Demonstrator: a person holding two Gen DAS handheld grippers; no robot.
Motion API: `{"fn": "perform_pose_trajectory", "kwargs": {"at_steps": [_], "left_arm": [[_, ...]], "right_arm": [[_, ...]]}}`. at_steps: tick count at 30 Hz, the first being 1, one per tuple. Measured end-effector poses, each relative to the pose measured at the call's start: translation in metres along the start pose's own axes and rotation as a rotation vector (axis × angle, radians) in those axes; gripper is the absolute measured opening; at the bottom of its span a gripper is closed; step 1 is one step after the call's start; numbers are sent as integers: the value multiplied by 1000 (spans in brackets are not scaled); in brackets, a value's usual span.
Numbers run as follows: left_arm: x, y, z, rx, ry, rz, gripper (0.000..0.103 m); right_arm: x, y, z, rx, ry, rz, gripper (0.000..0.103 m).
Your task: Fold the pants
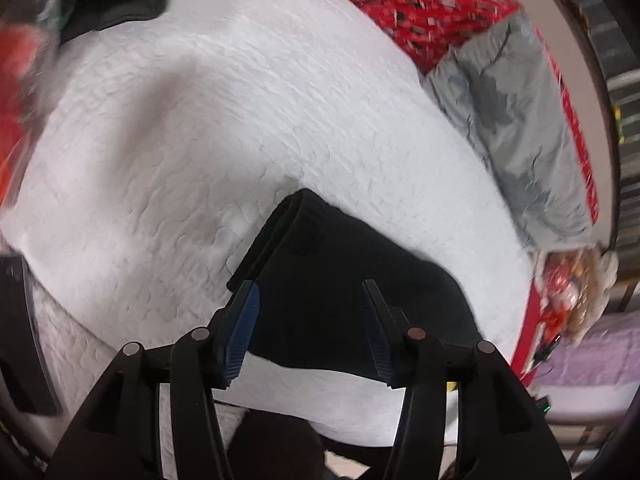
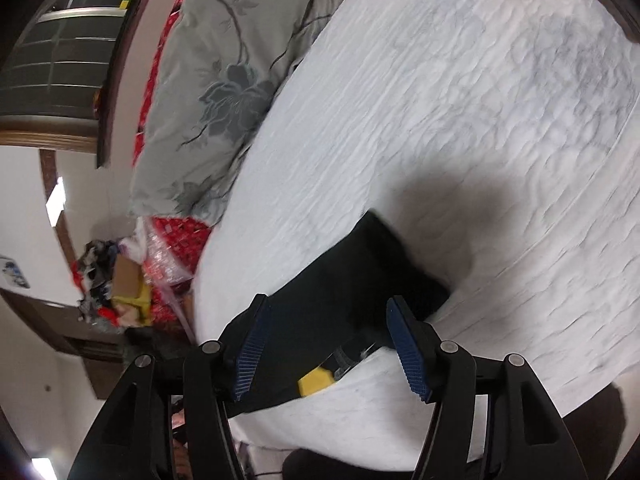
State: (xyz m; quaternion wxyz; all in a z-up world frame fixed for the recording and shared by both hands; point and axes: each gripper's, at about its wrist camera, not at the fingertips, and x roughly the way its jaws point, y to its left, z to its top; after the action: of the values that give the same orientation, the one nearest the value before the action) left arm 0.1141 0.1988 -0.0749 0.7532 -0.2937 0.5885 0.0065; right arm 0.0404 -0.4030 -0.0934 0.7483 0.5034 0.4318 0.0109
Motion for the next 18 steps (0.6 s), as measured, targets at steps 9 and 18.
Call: {"fn": "perform_pose_trajectory", "kwargs": {"at_steps": [9, 18], "left_arm": [[28, -2, -3, 27, 20, 72, 39], [20, -7, 4, 47, 11, 130, 20]], "right_arm": [[40, 25, 15, -204, 31, -152, 39], [20, 99, 40, -502, -17, -160, 7]]}}
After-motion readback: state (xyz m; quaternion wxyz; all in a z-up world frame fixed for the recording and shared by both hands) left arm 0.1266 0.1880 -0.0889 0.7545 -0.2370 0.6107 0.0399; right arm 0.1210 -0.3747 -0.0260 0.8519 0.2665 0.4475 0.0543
